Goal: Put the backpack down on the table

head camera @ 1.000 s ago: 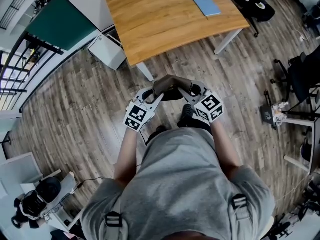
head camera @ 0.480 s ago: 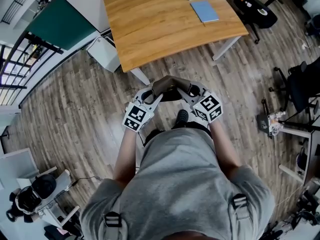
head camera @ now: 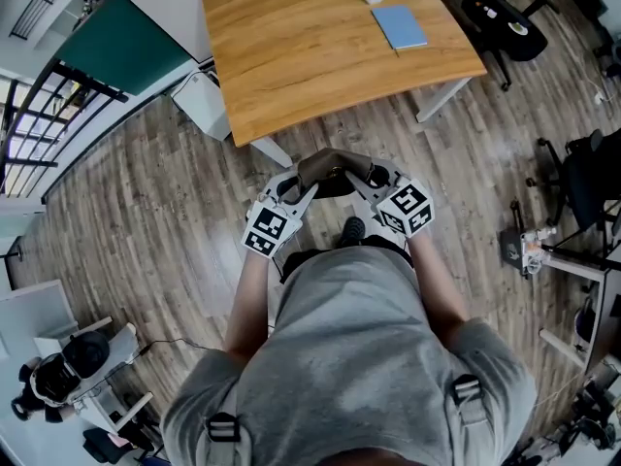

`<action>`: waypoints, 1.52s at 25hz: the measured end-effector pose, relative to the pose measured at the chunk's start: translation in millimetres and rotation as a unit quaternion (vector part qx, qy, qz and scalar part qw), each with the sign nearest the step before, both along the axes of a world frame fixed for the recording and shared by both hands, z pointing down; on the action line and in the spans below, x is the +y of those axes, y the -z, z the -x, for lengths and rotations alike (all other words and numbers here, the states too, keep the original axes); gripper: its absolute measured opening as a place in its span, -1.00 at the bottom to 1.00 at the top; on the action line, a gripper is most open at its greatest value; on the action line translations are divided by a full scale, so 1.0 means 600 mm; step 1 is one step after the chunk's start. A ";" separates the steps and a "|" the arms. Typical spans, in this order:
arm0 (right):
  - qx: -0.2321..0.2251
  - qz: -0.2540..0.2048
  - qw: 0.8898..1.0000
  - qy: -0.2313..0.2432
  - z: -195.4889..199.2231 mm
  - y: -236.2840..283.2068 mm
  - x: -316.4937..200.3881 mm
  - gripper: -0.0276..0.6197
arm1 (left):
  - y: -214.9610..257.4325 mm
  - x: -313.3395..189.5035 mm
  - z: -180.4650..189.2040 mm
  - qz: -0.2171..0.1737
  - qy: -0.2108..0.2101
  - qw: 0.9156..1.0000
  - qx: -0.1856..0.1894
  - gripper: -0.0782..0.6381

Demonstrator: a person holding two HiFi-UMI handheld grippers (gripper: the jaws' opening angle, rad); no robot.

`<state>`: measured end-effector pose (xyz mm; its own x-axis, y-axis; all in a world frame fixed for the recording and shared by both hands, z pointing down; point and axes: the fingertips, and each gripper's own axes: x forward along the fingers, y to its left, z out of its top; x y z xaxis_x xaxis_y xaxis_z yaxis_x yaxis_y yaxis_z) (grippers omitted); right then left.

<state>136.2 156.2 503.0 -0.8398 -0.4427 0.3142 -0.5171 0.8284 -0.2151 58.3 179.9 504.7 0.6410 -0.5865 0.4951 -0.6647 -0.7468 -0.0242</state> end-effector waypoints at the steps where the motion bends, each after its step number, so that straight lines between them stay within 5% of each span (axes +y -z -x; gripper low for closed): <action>1: -0.001 0.002 1.000 0.002 -0.003 -0.002 -0.004 -0.68 | -0.002 -0.004 -0.002 0.000 0.003 1.000 -0.002 -0.49; 24: 0.015 -0.003 1.000 0.020 -0.037 -0.031 -0.057 -0.68 | -0.035 -0.053 -0.037 0.005 0.013 1.000 0.002 -0.49; 38: 0.019 -0.009 1.000 0.011 0.014 -0.027 -0.180 -0.68 | -0.032 -0.180 0.015 0.001 -0.002 1.000 0.001 -0.49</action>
<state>127.6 48.5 519.1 -0.8365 -0.4311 0.3384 -0.5071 0.8430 -0.1796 49.5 72.2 523.8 0.6448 -0.5830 0.4944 -0.6617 -0.7495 -0.0209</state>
